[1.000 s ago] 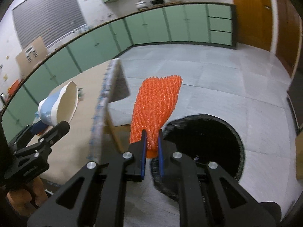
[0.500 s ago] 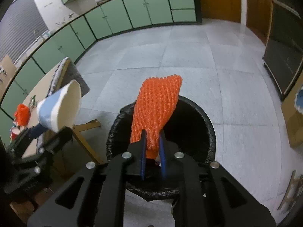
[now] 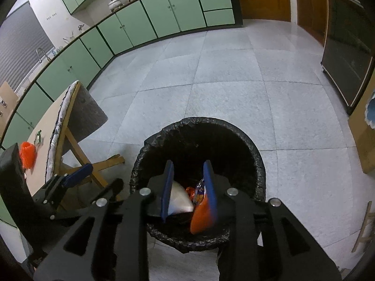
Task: Collect trash
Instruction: 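Move both tools back over the table of trash, then grasp the red gift bag with the right gripper while the left gripper grasps the clear snack wrapper, then carry the red gift bag and clear wrapper to the bin and release both, then move both tools back over the table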
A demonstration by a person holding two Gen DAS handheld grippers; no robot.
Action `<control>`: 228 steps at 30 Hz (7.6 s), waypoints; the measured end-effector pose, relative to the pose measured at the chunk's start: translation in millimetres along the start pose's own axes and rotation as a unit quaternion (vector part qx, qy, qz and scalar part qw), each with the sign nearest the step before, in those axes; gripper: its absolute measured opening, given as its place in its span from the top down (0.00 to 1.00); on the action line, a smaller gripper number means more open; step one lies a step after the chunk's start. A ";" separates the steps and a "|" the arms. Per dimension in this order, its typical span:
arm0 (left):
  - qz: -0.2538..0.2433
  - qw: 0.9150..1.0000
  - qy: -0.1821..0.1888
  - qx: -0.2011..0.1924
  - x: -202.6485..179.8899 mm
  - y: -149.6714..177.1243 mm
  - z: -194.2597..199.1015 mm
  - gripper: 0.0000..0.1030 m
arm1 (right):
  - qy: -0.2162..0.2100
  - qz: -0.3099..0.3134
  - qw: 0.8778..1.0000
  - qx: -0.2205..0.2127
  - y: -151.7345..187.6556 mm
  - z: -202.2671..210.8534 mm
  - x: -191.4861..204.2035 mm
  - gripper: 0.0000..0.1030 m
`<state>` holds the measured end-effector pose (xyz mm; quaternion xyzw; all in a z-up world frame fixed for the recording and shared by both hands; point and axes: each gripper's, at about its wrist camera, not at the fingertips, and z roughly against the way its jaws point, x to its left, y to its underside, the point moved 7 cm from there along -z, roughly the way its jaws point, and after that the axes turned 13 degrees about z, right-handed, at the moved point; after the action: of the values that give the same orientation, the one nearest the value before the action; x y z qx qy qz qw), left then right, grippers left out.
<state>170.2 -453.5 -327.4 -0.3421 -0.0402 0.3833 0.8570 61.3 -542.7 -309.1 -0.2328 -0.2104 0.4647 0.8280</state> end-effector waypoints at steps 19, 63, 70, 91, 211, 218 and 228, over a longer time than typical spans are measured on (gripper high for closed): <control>0.065 0.993 -0.073 -0.067 88.4 -14.7 100.2 0.23 | -0.007 0.082 0.996 -0.028 -18.2 21.5 71.3 0.61; 0.301 0.888 -0.319 -0.141 471.1 114.2 334.5 0.20 | -0.178 0.444 0.873 -0.091 9.8 -11.9 580.8 0.05; 0.309 0.888 -0.311 -0.139 489.0 111.1 331.8 0.20 | -0.156 0.483 0.857 -0.086 13.9 -35.3 602.3 0.05; 0.311 0.895 -0.295 -0.122 492.4 103.5 302.4 0.20 | -0.200 0.445 0.871 -0.052 2.4 -34.4 572.1 0.22; 0.029 0.999 0.012 0.025 6.6 10.0 -15.9 0.63 | 0.053 0.108 0.993 0.005 -14.6 -25.8 8.9 0.20; 0.060 0.997 -0.046 -0.015 48.1 -0.8 50.0 0.31 | 0.035 0.142 0.989 -0.025 -25.2 0.3 46.8 0.20; 0.147 0.967 -0.181 -0.101 187.8 -6.8 184.0 0.12 | -0.061 0.219 0.972 -0.064 -47.6 26.7 188.0 0.17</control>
<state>245.6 -225.9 -219.2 -0.3536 -0.1823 0.5546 0.7309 168.4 -396.4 -235.2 -0.2970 -0.2335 0.6333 0.6754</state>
